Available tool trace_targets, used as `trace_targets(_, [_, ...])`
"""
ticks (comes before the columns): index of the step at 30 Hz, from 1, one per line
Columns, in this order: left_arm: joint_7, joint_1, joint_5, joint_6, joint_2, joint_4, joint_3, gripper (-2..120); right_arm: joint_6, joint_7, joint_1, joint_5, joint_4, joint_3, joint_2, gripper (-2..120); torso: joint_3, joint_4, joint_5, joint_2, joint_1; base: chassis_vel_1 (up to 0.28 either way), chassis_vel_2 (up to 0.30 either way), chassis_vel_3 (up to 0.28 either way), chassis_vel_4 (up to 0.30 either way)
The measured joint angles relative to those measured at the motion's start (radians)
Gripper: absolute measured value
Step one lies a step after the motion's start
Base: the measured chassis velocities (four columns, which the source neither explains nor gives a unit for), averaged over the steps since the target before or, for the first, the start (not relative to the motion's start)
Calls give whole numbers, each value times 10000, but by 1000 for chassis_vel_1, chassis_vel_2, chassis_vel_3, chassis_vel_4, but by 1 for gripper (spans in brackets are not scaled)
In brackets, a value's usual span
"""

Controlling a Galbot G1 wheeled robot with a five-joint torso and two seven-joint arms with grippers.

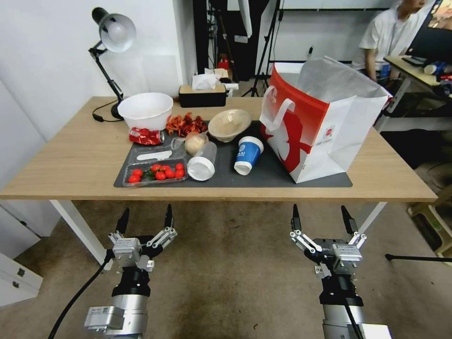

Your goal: Pick up the food delivery bag from the floor and place it on the table.

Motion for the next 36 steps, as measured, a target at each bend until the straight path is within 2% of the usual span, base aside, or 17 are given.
trace_targets(36, [58,37,28,-6,-4,15,-8,100,77,-143,39,-73,-20,139,-38,100,0,0,0,0,1,0,0,0,0])
